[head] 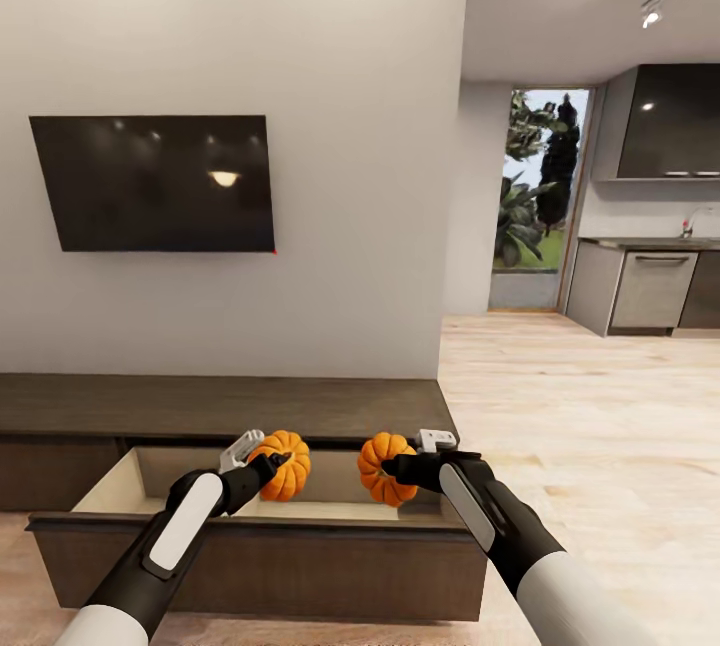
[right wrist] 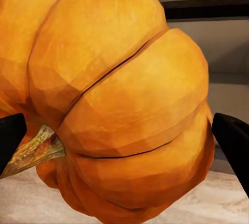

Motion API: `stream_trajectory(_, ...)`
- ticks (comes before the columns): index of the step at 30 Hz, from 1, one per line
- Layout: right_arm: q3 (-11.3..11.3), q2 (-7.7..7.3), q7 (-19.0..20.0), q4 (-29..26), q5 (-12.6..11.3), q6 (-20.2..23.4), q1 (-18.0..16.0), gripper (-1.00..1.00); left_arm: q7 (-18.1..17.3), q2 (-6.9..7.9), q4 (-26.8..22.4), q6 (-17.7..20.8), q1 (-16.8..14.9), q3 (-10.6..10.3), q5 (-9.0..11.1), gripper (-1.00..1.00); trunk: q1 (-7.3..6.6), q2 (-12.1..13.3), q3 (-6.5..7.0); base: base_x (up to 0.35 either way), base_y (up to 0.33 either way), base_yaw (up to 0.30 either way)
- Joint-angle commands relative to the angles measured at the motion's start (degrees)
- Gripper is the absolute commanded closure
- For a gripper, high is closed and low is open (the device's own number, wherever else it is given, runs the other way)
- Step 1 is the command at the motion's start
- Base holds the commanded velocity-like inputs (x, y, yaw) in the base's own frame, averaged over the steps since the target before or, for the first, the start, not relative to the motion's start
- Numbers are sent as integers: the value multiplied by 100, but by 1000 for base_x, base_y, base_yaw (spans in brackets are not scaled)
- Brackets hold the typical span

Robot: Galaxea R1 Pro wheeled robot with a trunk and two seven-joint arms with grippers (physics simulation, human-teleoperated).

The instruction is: Place each of the two pumpkins and all three candles from the living room inside a cabinet in the living room (use any cabinet), then make sure every cabinet is closed, and position the cauldron so it is next to a table in the living room.

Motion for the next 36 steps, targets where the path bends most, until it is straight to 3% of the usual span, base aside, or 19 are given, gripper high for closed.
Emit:
stream_trajectory(1,14,-2,-65,-8,-62,16,-5,100,64,6,-18,-2,-4,-18,56,100,-1,-4,-7,0,0,0)
stream_trajectory(14,14,-2,-64,-8,-62,20,-5,100,65,14,-56,-2,-4,-166,61,100,-1,-4,-7,76,0,0)
stream_trajectory(36,14,-2,-55,-9,-62,22,-5,100,64,15,-62,-2,-4,-177,64,100,-1,-4,-7,125,31,0)
